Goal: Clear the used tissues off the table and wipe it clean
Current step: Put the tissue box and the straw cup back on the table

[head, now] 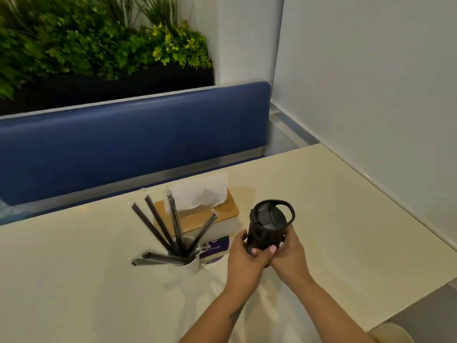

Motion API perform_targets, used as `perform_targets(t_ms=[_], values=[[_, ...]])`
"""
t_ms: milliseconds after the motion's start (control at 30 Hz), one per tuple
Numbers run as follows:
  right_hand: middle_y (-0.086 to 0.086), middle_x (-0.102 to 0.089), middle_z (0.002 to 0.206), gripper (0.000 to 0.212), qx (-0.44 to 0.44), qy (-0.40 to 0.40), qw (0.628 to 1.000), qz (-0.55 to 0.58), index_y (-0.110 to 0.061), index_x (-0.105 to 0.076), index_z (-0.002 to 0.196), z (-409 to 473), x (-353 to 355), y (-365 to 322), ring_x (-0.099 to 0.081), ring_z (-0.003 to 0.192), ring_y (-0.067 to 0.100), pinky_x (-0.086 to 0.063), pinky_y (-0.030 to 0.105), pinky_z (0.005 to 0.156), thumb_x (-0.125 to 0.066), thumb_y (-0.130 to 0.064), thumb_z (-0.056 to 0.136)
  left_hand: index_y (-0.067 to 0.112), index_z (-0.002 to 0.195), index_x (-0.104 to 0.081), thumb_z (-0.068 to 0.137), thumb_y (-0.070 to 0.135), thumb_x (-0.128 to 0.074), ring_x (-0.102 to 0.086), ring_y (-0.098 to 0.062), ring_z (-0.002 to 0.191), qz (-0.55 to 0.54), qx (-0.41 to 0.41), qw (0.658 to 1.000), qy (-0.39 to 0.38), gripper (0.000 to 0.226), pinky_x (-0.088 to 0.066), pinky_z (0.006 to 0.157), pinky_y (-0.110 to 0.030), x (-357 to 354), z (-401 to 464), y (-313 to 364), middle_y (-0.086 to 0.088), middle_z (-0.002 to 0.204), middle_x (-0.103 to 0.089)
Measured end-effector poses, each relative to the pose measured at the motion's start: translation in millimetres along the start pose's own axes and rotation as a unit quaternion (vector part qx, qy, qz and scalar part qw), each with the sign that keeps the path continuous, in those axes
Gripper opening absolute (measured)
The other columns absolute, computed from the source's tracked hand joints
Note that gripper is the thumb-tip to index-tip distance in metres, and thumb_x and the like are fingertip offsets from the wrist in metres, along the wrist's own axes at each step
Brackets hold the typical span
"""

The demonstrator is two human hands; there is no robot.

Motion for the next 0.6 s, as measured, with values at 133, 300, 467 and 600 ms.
perform_targets(t_ms=[133, 300, 467, 600], values=[[-0.017, -0.061, 0.100, 0.070, 0.009, -0.032, 0.999, -0.009, -0.037, -0.047, 0.105, -7, -29, -4, -0.057, 0.087, -0.007, -0.044, 0.004, 0.061, -0.091, -0.018, 0.054, 0.040, 0.106, -0.044, 0.078, 0.031, -0.074, -0.050, 0.020, 0.087, -0.016, 0.036, 0.999, 0.030, 0.042, -0.042, 0.068, -0.004, 24, -10, -14, 0.030, 0.095, -0.054], [-0.014, -0.061, 0.103, 0.074, 0.022, -0.068, 0.997, -0.036, -0.033, -0.048, 0.112, -3, -53, -4, -0.057, 0.091, -0.004, -0.043, 0.004, 0.064, -0.091, -0.023, 0.053, 0.040, 0.111, -0.045, 0.081, 0.043, -0.068, -0.054, 0.012, 0.088, 0.018, 0.049, 0.997, 0.059, 0.038, -0.043, 0.071, -0.006, 43, -11, -25, 0.023, 0.097, -0.058], [-0.016, -0.059, 0.099, 0.072, 0.034, -0.086, 0.995, -0.037, -0.031, -0.047, 0.111, 5, -67, -7, -0.056, 0.084, -0.007, -0.042, 0.002, 0.059, -0.090, -0.014, 0.055, 0.044, 0.099, -0.043, 0.082, 0.046, -0.065, -0.063, -0.008, 0.097, 0.039, 0.066, 0.995, 0.067, 0.028, -0.052, 0.083, -0.027, 51, -6, -31, 0.011, 0.101, -0.065], [-0.014, -0.060, 0.098, 0.070, 0.038, -0.095, 0.994, -0.038, -0.033, -0.046, 0.108, 11, -76, -7, -0.055, 0.084, -0.008, -0.041, 0.002, 0.059, -0.089, -0.013, 0.056, 0.050, 0.090, -0.045, 0.087, 0.037, -0.063, -0.065, -0.009, 0.092, 0.037, 0.049, 0.995, 0.079, 0.023, -0.052, 0.083, -0.028, 53, -3, -27, 0.004, 0.098, -0.070]])
Point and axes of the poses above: each hand's wrist, its own z-axis towards the middle knuckle, its own x-axis out of the back of the hand, y = z × x, the point moved 1 cm from there along z, towards the middle knuckle
